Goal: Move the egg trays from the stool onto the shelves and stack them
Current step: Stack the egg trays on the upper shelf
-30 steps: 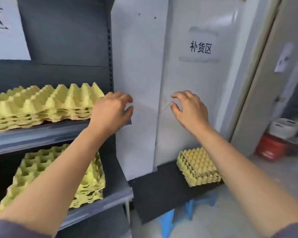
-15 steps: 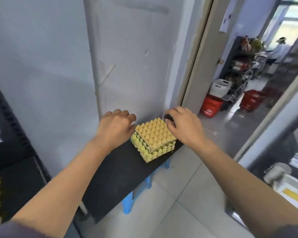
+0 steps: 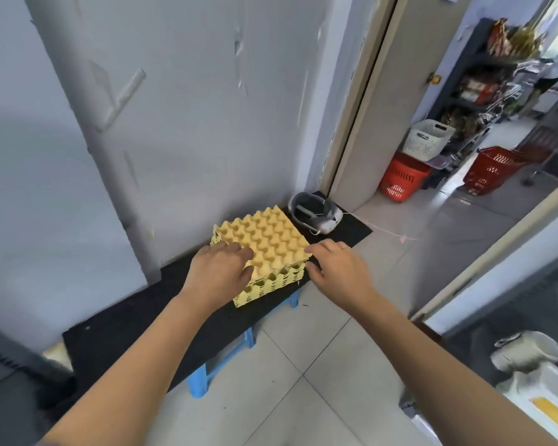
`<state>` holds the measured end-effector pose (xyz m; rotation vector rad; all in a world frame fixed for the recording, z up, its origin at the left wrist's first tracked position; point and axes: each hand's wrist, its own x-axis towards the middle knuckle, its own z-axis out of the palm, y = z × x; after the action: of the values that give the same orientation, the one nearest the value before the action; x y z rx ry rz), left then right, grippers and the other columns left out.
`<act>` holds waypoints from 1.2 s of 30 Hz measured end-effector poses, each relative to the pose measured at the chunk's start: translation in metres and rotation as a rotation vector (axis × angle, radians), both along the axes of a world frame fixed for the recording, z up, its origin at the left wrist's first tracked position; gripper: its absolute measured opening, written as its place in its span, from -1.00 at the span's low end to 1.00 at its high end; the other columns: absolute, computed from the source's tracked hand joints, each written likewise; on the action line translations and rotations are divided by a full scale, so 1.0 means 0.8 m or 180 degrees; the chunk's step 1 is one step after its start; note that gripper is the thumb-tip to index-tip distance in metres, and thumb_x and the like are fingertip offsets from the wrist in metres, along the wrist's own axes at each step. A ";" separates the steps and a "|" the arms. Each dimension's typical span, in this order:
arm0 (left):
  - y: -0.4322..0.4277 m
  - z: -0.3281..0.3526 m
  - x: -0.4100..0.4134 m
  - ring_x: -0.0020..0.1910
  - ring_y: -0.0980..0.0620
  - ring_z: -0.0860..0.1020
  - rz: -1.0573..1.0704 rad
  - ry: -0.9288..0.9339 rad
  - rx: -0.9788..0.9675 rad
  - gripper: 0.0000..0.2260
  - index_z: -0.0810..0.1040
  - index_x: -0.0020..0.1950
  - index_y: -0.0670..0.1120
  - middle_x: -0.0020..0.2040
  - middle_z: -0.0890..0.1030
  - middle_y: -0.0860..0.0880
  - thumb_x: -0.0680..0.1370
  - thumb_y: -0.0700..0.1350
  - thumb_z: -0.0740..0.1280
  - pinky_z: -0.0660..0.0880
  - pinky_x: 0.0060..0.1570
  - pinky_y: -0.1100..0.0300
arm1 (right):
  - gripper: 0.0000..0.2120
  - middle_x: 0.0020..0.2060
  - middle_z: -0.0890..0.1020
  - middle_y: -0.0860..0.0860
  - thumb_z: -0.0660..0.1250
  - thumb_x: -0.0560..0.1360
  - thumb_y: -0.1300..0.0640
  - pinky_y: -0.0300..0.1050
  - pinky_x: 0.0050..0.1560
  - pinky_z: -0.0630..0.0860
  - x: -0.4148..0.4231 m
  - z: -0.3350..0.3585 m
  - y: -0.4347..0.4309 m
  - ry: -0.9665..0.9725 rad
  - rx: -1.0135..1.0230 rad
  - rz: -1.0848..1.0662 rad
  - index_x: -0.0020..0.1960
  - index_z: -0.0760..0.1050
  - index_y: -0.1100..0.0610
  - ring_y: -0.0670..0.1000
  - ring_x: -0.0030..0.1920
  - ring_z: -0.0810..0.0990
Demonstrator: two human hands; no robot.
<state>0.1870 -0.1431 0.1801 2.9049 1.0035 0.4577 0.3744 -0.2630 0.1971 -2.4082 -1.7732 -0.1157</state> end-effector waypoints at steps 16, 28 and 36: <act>0.144 -0.111 0.184 0.06 0.01 0.52 0.0639 0.0533 -0.0670 -0.71 0.48 0.26 0.03 0.05 0.57 0.06 0.60 0.03 0.12 0.40 -0.08 0.17 | -0.68 0.19 0.52 -0.02 0.13 0.61 0.01 -0.04 0.03 0.53 0.203 -0.105 0.184 0.0254 -0.0708 0.0519 0.33 0.43 0.00 0.03 0.15 0.49; 0.241 -0.199 0.243 0.07 -0.01 0.53 0.1373 0.0602 -0.1142 -0.72 0.50 0.25 0.02 0.07 0.58 0.04 0.59 0.02 0.15 0.43 -0.12 0.16 | -0.74 0.09 0.53 0.04 0.13 0.59 0.08 0.00 -0.08 0.52 0.307 -0.215 0.306 0.0486 -0.1177 0.0453 0.24 0.45 0.07 0.10 0.09 0.51; 0.259 -0.321 0.258 0.32 -0.14 0.34 0.2108 0.0766 -0.1427 -0.57 0.31 0.43 0.01 0.41 0.32 -0.06 0.56 0.00 0.21 0.37 0.18 -0.01 | -0.64 0.18 0.44 0.11 0.17 0.59 0.06 0.01 -0.05 0.45 0.338 -0.341 0.347 0.0517 -0.1361 0.0461 0.36 0.33 0.10 0.17 0.17 0.46</act>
<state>0.3935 0.0641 -0.0764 2.2149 1.8259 -0.1141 0.6449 0.0147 -0.0759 -2.4492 -2.0533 0.5107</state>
